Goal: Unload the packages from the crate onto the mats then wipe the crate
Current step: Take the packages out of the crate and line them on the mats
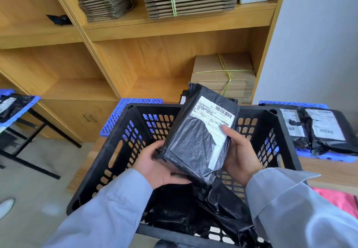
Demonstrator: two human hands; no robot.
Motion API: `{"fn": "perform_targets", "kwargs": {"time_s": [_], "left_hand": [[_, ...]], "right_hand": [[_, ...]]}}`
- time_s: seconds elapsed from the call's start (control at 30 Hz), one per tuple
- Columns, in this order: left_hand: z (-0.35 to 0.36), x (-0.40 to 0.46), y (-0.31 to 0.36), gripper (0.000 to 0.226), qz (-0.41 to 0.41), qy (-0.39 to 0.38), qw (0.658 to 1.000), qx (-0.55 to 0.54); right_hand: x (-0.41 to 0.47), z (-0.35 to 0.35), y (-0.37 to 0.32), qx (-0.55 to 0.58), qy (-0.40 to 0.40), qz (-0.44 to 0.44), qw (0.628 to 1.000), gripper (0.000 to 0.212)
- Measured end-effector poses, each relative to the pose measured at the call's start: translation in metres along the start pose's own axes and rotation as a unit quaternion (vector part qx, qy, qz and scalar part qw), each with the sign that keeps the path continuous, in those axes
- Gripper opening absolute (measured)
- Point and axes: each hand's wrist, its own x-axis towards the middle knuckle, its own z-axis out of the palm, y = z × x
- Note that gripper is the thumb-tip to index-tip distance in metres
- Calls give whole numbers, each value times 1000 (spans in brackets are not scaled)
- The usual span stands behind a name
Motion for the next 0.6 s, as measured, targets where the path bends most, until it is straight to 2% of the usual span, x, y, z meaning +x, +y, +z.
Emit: {"fn": "perform_targets", "kwargs": {"time_s": [0.1, 0.2, 0.23, 0.3, 0.37, 0.43, 0.6], "left_hand": [[-6, 9, 10, 62, 52, 8, 995, 87], [1, 16, 26, 68, 64, 41, 976, 204], [3, 20, 33, 66, 63, 41, 968, 241], [10, 24, 38, 47, 75, 40, 950, 299], [13, 29, 43, 32, 75, 32, 942, 325], [14, 34, 49, 28, 76, 21, 937, 339], [21, 49, 62, 47, 104, 2, 931, 351]], "right_hand": [[0, -4, -4, -39, 35, -18, 998, 33], [1, -5, -6, -70, 59, -24, 996, 35], [4, -4, -7, -80, 70, -23, 994, 36], [3, -7, -10, -87, 84, -16, 993, 40], [3, -8, -12, -83, 101, -7, 991, 43], [2, -6, -17, -83, 102, 1, 991, 41], [7, -1, -43, -157, 133, 3, 979, 43]]}}
